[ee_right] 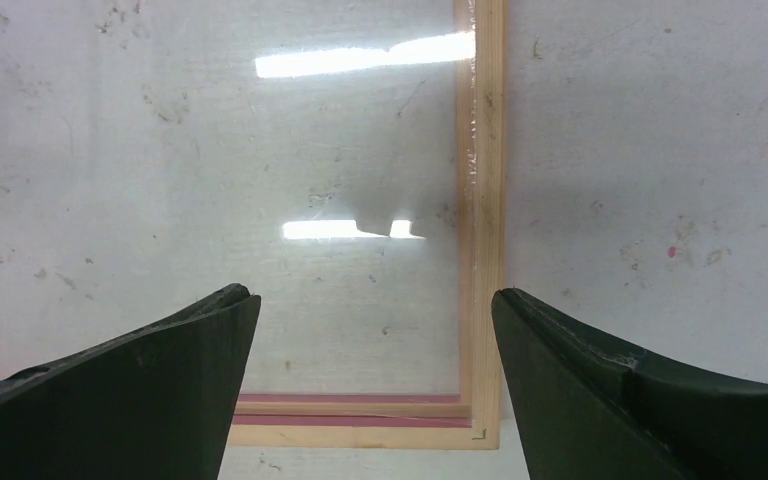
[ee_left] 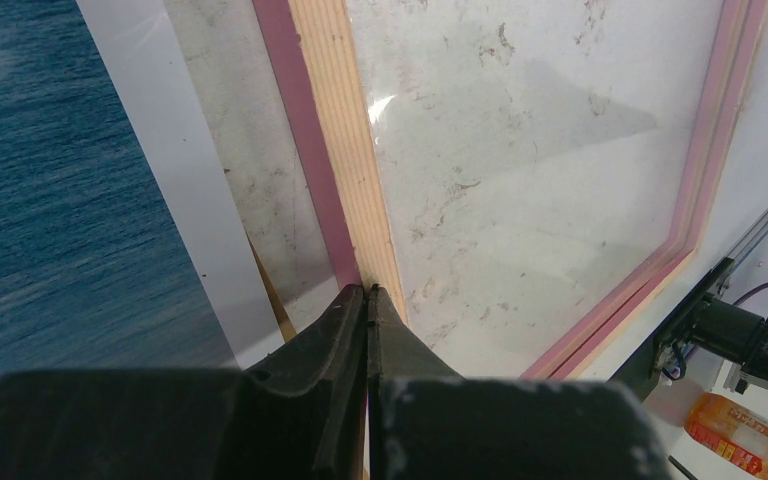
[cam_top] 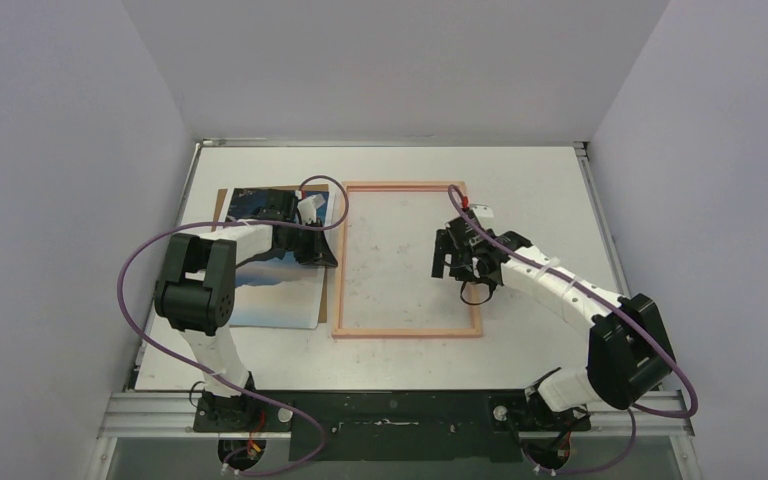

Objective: Put the photo into the frame
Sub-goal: Place the photo frame item in the photo frame.

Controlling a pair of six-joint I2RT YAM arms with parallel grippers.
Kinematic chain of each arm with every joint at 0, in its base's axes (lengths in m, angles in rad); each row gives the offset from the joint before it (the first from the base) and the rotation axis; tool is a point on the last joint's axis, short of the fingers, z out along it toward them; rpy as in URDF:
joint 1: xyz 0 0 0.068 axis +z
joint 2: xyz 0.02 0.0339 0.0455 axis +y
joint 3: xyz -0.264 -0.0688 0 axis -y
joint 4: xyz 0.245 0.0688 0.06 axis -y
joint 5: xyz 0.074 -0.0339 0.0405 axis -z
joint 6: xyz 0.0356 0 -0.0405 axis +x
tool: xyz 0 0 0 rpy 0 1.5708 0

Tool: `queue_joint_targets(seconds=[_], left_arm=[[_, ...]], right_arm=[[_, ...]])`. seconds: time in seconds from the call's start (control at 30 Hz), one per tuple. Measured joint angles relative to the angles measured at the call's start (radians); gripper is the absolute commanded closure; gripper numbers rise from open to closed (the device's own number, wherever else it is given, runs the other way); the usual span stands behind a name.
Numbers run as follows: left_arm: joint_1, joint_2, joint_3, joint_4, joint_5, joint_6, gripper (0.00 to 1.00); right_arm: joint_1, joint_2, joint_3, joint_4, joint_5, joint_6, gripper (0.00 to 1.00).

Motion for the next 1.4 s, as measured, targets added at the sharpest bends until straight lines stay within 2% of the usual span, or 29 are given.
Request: queue_joint_targets(seconds=[0.37, 0.5, 0.67, 1.0, 1.4], left_arm=[[0.000, 0.000, 0.000, 0.000, 0.000, 0.000, 1.00], [0.000, 0.000, 0.000, 0.000, 0.000, 0.000, 1.00], [0.000, 0.000, 0.000, 0.000, 0.000, 0.000, 1.00], [0.001, 0.001, 0.002, -0.003, 0.000, 0.000, 1.00], [0.002, 0.004, 0.006, -0.008, 0.002, 0.001, 1.00]], right_arm=[[0.000, 0.000, 0.006, -0.014, 0.029, -0.019, 0.10], [-0.003, 0.000, 0.006, 0.013, 0.016, -0.018, 0.07], [-0.028, 0.006, 0.005, 0.067, -0.003, -0.023, 0.08], [-0.121, 0.108, 0.005, 0.177, -0.048, -0.060, 0.08], [-0.142, 0.192, 0.005, 0.245, -0.099, -0.071, 0.07]])
